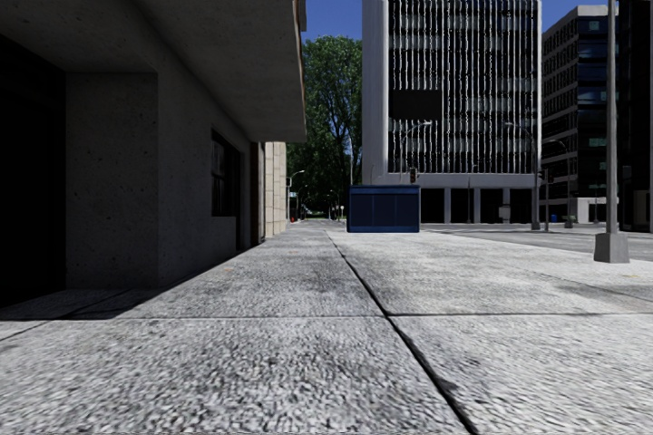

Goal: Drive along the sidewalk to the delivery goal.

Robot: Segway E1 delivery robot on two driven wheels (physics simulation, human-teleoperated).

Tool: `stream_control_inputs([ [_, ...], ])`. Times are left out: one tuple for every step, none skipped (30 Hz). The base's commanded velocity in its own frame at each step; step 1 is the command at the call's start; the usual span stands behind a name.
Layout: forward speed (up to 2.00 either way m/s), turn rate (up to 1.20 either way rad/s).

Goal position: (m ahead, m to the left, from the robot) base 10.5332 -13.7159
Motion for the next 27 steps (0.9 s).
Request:
stream_control_inputs([
  [2.0, 0.0],
  [2.0, 0.0],
  [2.0, 0.0],
  [2.0, 0.0],
  [2.0, 0.0],
  [2.0, 0.0],
  [2.0, 0.0],
  [2.0, 0.0],
  [2.0, 0.0],
  [2.0, 0.0],
  [2.0, 0.0],
  [2.0, 0.0],
  [2.0, 0.0],
  [2.0, 0.0],
  [2.0, 0.0],
  [2.0, 0.0],
  [2.0, 0.0],
  [2.0, 0.0],
  [2.0, 0.0],
  [2.0, 0.0],
  [2.0, 0.0],
  [2.0, 0.0],
  [2.0, 0.0],
  [2.0, 0.0],
  [2.0, 0.0],
  [2.0, 0.0],
  [2.0, 0.0],
])
